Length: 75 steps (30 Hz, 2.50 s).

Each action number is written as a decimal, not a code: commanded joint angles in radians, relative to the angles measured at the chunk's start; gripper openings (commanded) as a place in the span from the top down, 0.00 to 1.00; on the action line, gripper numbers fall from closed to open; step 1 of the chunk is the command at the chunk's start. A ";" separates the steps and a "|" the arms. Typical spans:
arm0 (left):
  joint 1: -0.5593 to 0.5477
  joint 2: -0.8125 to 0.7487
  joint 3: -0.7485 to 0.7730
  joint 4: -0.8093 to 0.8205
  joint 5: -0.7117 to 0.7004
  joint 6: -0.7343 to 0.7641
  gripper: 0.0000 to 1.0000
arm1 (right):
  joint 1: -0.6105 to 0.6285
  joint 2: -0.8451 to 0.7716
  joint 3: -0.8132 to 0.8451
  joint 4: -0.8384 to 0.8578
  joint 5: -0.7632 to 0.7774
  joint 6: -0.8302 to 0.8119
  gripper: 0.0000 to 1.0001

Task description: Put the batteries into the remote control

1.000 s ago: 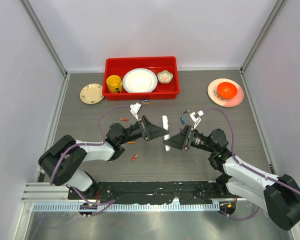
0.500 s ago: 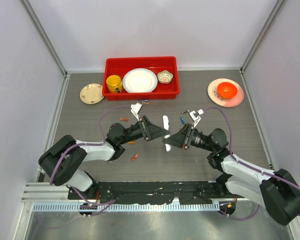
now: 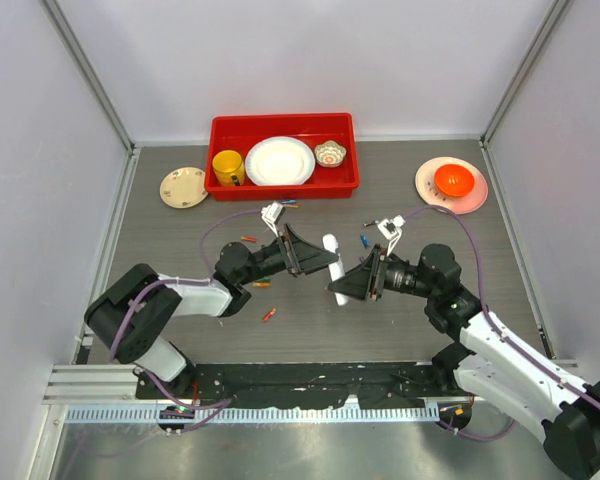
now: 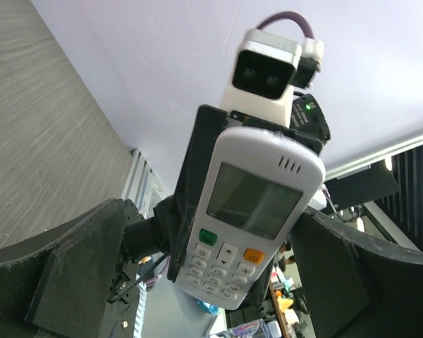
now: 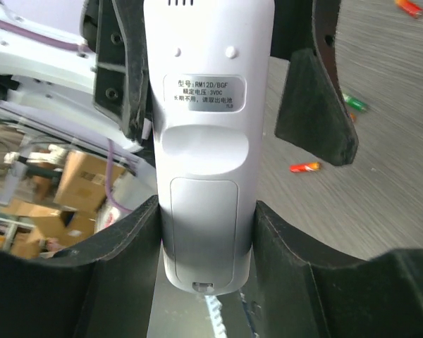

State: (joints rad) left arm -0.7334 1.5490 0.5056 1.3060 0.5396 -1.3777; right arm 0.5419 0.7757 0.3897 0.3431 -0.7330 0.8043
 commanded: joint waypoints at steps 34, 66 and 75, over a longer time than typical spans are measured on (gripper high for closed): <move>-0.147 -0.264 0.206 -0.832 -0.395 0.440 0.37 | 0.346 0.135 0.416 -0.694 0.785 -0.392 0.99; -0.178 -0.248 0.136 -0.657 -0.503 0.454 1.00 | 0.359 0.105 0.414 -0.710 0.778 -0.340 0.25; -0.158 -0.311 0.039 -0.553 -0.645 0.480 1.00 | 0.357 0.033 0.413 -0.696 0.747 -0.289 0.19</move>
State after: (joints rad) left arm -0.9005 1.2980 0.5835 0.6125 -0.0021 -0.9325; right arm 0.8951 0.8513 0.7799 -0.3965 0.0242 0.4759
